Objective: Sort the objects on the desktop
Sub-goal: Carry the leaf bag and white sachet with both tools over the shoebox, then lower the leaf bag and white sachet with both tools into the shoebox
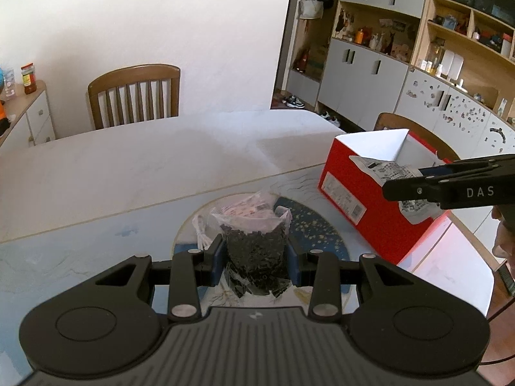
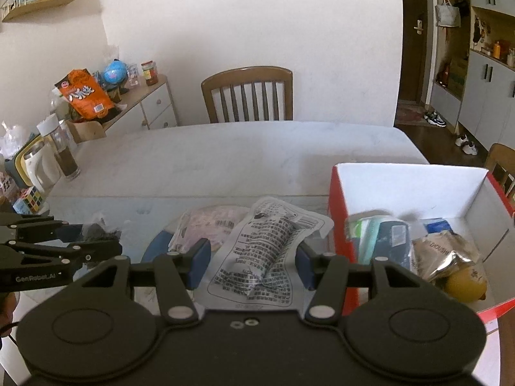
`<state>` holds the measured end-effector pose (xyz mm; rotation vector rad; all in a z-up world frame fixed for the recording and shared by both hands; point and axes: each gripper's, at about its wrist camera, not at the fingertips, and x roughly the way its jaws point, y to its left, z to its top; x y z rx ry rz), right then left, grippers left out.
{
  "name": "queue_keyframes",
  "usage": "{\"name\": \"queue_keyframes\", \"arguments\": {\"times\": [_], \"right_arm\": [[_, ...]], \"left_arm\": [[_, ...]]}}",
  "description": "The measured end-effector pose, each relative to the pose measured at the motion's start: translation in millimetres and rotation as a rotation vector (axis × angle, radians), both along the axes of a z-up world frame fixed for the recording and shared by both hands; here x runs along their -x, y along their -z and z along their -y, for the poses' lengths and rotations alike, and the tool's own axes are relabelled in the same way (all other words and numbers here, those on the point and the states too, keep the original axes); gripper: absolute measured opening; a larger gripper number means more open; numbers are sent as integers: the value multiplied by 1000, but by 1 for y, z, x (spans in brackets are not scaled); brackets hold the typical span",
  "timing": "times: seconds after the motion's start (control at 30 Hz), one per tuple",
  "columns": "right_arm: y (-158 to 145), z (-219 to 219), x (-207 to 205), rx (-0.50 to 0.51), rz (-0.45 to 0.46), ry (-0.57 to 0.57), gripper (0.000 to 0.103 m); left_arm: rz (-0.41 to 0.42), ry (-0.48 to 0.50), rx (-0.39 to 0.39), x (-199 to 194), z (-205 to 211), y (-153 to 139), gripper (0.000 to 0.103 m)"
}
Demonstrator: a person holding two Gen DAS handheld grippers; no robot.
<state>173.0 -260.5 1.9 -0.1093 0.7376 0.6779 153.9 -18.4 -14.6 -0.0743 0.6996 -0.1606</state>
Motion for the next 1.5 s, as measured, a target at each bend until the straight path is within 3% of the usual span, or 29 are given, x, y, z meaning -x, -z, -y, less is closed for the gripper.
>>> {"name": "queue_keyframes", "arguments": {"times": [0.6, 1.5], "right_arm": [[-15, 45, -26, -11, 31, 33, 55], [-5, 142, -76, -12, 15, 90, 55]], "left_arm": [[12, 45, 1, -25, 42, -13, 37], [1, 135, -16, -78, 151, -10, 37]]}}
